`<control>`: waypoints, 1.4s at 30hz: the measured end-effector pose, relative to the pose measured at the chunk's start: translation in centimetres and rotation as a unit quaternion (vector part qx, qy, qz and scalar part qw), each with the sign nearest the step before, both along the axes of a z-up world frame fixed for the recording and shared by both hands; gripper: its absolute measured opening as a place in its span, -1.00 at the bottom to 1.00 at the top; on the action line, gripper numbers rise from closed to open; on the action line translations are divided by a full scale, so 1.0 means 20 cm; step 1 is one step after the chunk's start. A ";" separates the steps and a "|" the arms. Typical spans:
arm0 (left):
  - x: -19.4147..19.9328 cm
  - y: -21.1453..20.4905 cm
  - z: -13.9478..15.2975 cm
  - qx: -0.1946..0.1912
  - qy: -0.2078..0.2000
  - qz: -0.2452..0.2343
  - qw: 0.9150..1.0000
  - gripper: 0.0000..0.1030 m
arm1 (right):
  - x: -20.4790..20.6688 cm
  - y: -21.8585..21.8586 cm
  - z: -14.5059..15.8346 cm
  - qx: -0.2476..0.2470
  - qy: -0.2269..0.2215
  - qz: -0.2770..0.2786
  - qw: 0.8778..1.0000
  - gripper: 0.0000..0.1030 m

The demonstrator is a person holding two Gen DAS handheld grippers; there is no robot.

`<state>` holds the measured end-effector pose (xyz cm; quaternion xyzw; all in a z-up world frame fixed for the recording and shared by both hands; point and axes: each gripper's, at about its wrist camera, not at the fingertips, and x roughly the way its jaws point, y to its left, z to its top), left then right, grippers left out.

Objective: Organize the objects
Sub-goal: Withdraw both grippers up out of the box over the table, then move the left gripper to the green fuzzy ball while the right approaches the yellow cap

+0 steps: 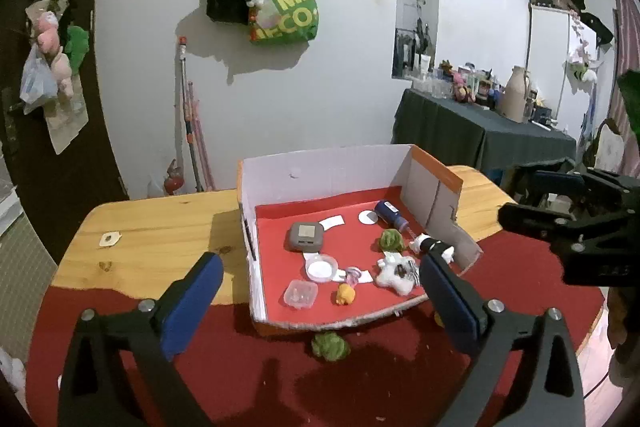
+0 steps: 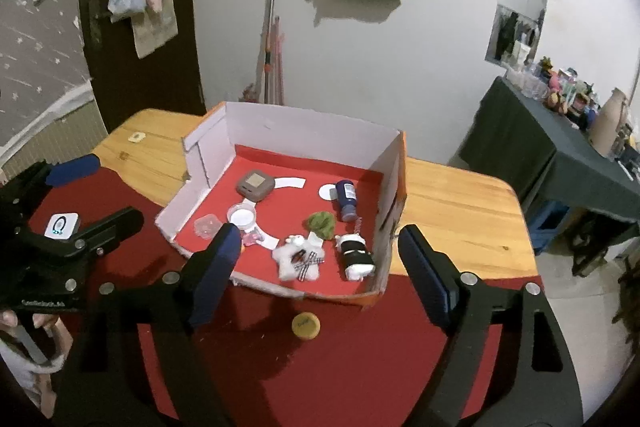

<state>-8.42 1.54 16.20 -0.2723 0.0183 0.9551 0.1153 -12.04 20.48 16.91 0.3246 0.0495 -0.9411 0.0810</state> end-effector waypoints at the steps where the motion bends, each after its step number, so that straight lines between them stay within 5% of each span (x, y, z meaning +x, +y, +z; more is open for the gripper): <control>1: 0.02 -0.01 -0.01 0.003 0.003 0.002 1.000 0.97 | 0.03 0.00 0.00 -0.004 0.003 0.001 1.000 0.61; 7: 0.13 -0.04 -0.07 0.005 0.021 0.022 1.000 0.99 | 0.22 -0.01 -0.05 0.000 0.052 -0.009 0.999 0.84; 12: 0.18 -0.07 -0.16 0.024 0.008 0.027 0.999 1.00 | 0.32 -0.03 -0.16 0.001 0.067 -0.012 0.998 0.85; 26: 0.16 -0.05 -0.53 0.041 -0.065 0.024 0.997 1.00 | 0.33 0.02 -0.50 -0.031 0.013 -0.035 0.999 0.85; 42: 0.13 -0.03 -0.63 0.037 -0.099 0.025 0.994 0.99 | 0.25 0.04 -0.66 -0.042 -0.037 -0.043 0.997 0.85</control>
